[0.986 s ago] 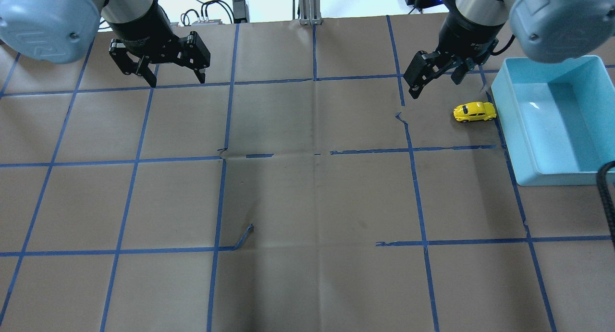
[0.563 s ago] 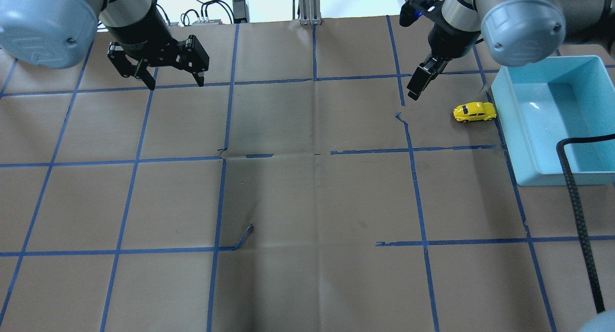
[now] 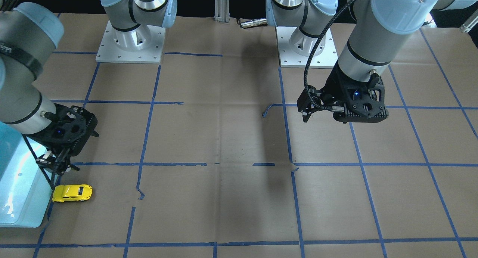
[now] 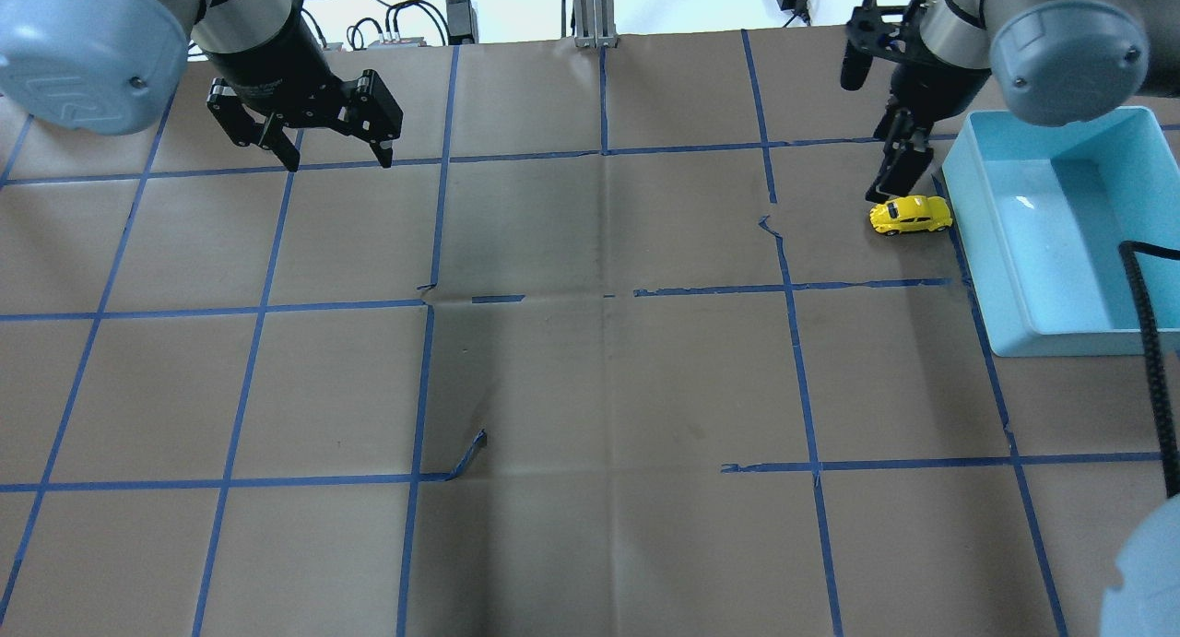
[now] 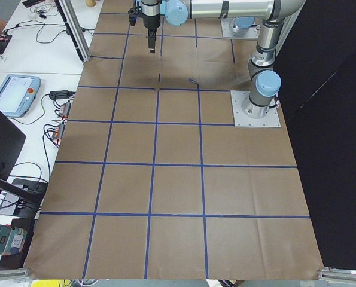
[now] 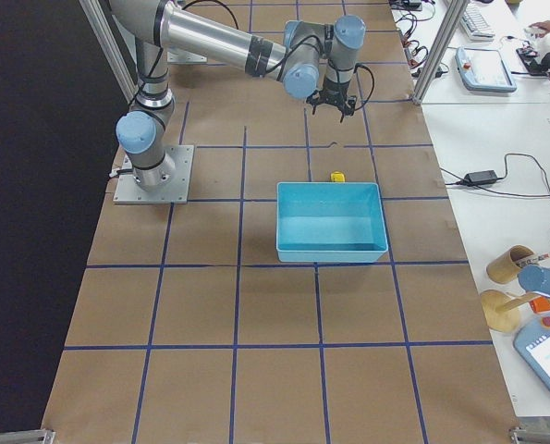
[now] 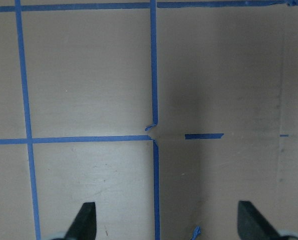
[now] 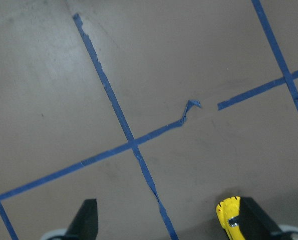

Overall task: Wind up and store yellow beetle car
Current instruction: 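Move the right gripper down over the car beside the blue bin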

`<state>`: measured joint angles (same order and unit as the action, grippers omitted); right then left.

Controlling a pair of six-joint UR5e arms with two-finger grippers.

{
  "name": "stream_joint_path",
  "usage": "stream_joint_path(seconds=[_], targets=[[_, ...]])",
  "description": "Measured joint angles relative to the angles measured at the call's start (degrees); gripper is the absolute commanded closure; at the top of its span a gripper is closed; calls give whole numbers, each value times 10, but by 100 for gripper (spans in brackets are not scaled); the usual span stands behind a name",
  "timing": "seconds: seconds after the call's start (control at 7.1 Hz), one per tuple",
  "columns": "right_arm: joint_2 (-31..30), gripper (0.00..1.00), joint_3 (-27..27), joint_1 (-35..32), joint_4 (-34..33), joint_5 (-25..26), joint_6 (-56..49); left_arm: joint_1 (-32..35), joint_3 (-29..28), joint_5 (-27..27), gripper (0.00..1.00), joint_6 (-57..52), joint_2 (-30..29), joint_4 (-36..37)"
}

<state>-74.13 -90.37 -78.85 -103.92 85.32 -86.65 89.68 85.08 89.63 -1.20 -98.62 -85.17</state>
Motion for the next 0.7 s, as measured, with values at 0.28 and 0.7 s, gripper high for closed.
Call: stream_joint_path(seconds=[0.28,0.7], targets=[[13,0,-13,31,-27,6,-89,0,0,0,0,0,0,0],[68,0,-43,39,-155,23,-163,0,0,-1,0,0,0,0]])
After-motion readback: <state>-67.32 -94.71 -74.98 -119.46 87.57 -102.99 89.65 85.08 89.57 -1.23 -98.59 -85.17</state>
